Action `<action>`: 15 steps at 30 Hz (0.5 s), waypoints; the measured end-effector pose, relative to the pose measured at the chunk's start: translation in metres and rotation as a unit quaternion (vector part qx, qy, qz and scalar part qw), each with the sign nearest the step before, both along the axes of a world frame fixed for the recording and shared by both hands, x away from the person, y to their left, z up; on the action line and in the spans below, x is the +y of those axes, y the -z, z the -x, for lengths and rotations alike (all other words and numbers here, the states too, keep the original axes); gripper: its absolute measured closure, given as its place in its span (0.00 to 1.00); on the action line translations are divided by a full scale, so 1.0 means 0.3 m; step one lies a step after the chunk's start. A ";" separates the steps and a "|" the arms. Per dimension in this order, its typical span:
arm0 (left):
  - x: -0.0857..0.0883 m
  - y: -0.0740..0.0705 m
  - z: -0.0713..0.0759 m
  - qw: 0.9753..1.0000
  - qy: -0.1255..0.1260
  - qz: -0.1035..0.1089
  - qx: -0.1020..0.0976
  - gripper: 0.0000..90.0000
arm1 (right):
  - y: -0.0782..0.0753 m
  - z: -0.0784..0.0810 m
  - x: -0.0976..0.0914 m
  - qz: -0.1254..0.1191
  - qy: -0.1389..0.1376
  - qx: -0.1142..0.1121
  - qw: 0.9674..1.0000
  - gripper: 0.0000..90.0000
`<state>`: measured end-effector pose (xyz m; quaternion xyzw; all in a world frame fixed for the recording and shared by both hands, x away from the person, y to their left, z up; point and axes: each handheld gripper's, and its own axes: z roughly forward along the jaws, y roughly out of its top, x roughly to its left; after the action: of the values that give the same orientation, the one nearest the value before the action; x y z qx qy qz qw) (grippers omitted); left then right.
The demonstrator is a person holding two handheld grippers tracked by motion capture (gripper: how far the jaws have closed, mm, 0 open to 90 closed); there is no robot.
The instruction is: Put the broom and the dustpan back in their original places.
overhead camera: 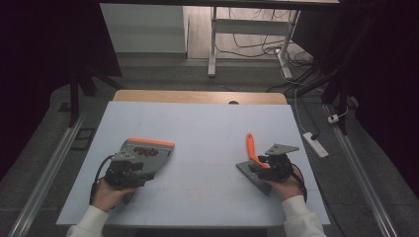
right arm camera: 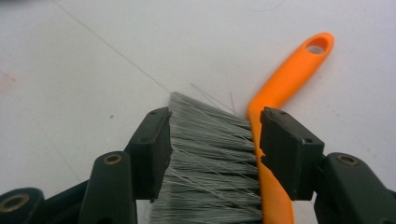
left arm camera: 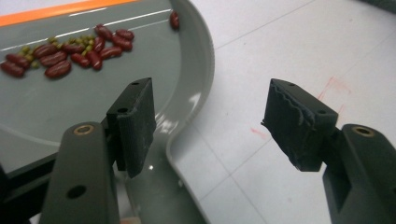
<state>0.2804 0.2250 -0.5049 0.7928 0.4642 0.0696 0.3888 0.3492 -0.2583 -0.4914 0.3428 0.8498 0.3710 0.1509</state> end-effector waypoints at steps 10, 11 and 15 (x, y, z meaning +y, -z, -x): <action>0.001 -0.009 -0.005 1.000 0.022 0.005 -0.004 0.38 | -0.017 0.034 0.003 0.000 -0.015 -0.008 1.000 0.48; 0.002 -0.008 -0.002 1.000 0.023 0.006 -0.004 0.38 | -0.020 0.039 -0.002 -0.002 -0.016 -0.010 1.000 0.48; -0.003 -0.001 0.011 1.000 0.026 0.003 -0.003 0.38 | -0.026 0.060 -0.021 -0.003 -0.014 -0.017 1.000 0.48</action>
<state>0.2770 0.2240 -0.5045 0.8035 0.4424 0.0603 0.3938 0.3313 -0.2646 -0.4836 0.3250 0.8507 0.3813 0.1591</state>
